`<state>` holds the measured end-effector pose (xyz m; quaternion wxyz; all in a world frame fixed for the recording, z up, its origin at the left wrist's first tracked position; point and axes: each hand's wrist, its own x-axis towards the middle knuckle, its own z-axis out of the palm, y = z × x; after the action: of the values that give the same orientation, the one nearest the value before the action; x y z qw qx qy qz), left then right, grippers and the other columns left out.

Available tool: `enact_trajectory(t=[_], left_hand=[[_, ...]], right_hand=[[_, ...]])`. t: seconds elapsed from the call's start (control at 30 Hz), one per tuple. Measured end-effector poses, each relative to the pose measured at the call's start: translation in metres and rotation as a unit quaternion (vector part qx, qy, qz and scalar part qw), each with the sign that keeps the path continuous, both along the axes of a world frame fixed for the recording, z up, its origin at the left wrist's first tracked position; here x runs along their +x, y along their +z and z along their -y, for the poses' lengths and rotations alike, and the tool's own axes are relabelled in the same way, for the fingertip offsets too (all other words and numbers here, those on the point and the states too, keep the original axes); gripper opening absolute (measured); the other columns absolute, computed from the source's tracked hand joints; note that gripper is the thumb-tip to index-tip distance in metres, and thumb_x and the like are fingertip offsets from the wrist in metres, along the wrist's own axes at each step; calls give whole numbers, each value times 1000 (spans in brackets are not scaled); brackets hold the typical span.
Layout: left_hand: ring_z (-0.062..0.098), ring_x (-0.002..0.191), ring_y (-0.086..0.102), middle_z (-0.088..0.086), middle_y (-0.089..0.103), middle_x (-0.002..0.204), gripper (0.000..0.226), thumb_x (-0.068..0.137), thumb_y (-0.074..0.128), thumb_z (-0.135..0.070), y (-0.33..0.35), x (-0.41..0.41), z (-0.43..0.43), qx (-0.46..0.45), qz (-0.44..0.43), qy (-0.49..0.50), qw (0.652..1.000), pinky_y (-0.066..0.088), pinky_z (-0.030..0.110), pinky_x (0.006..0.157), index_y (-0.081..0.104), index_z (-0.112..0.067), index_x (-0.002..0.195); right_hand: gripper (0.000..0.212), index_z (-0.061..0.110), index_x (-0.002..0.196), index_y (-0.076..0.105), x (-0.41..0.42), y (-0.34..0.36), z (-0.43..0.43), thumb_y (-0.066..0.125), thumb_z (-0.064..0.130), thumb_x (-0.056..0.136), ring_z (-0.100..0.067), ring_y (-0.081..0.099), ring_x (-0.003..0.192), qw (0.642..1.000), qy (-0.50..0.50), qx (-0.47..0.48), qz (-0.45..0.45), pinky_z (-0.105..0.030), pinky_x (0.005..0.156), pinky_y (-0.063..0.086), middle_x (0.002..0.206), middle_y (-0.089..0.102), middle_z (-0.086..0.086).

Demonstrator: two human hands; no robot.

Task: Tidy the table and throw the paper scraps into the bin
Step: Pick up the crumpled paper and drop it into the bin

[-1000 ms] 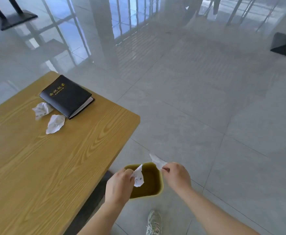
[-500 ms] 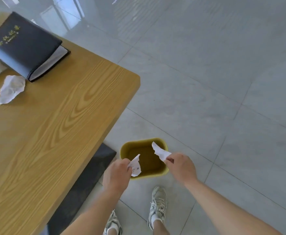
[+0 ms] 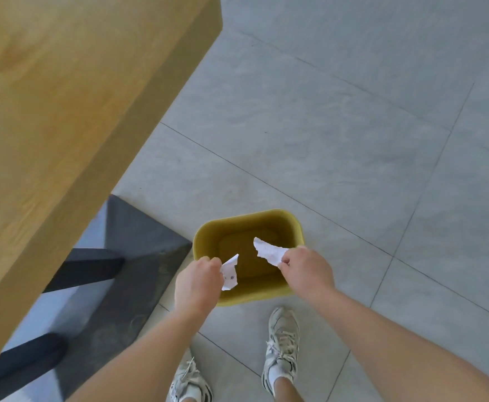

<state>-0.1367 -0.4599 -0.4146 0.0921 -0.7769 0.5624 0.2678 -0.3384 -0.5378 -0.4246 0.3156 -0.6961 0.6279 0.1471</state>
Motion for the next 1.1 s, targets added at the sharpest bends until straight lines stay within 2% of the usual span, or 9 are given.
enact_trajectory(t=[0.07, 0.17, 0.27, 0.37, 0.53, 0.8, 1.03, 1.1], left_hand=[[13, 66, 55, -5, 59, 85, 12, 93, 59, -26, -13, -1, 3, 4, 5, -6, 1000, 37, 19, 52, 65, -21, 102], [13, 73, 55, -4, 60, 92, 17, 94, 59, -26, -26, -7, 4, 8, 7, -11, 1000, 51, 24, 61, 63, -22, 110], [12, 80, 47, -3, 56, 105, 28, 96, 54, -26, -32, -13, 3, -4, 3, 9, 1000, 45, 23, 63, 54, -24, 124], [11, 85, 48, -5, 53, 108, 35, 98, 51, -31, -28, -15, 1, -9, -3, 15, 1000, 42, 20, 62, 49, -26, 132], [12, 86, 47, -5, 52, 107, 35, 97, 47, -33, -3, -16, 0, -17, 2, 1, 1000, 43, 23, 68, 48, -26, 131], [15, 91, 49, -3, 53, 112, 36, 98, 39, -36, 79, -18, 9, -52, 9, -17, 998, 44, 28, 76, 44, -25, 132], [14, 92, 52, -5, 56, 110, 34, 97, 38, -38, 188, -30, 3, -104, 11, -23, 994, 50, 31, 81, 45, -26, 128], [16, 96, 53, -4, 56, 115, 38, 96, 39, -38, 221, -36, -1, -122, 6, -12, 992, 49, 32, 83, 42, -27, 133]], right_hand=[[24, 19, 97, 71, 2, -13, -2, 52, 31, 98, -20, 54, 78, 1000, -4, 3, -5, -27, 58, 36, 91, 56, 1], [22, 21, 103, 70, 1, -25, -7, 53, 34, 97, -20, 53, 78, 1000, -6, 8, 6, -26, 56, 35, 92, 56, 3], [21, 27, 114, 62, -3, -28, -13, 55, 38, 97, -22, 58, 86, 999, -1, 17, 28, -30, 64, 42, 102, 61, 1], [31, 27, 125, 59, -7, -25, -13, 55, 40, 96, -24, 61, 102, 999, -17, 35, 25, -33, 75, 48, 115, 63, 0], [33, 26, 126, 60, -8, -3, -8, 56, 39, 96, -24, 61, 105, 998, -18, 57, 22, -37, 84, 52, 116, 64, 2], [37, 27, 129, 57, 7, 77, 10, 57, 40, 95, -24, 60, 109, 999, -8, 32, 43, -38, 89, 51, 117, 63, 0], [41, 28, 132, 56, 11, 190, 9, 56, 41, 93, -23, 59, 114, 998, 14, -9, 53, -39, 93, 51, 123, 62, 1], [42, 29, 132, 55, 12, 223, 8, 56, 43, 92, -22, 59, 114, 998, 29, -28, 52, -38, 93, 51, 123, 62, 3]])
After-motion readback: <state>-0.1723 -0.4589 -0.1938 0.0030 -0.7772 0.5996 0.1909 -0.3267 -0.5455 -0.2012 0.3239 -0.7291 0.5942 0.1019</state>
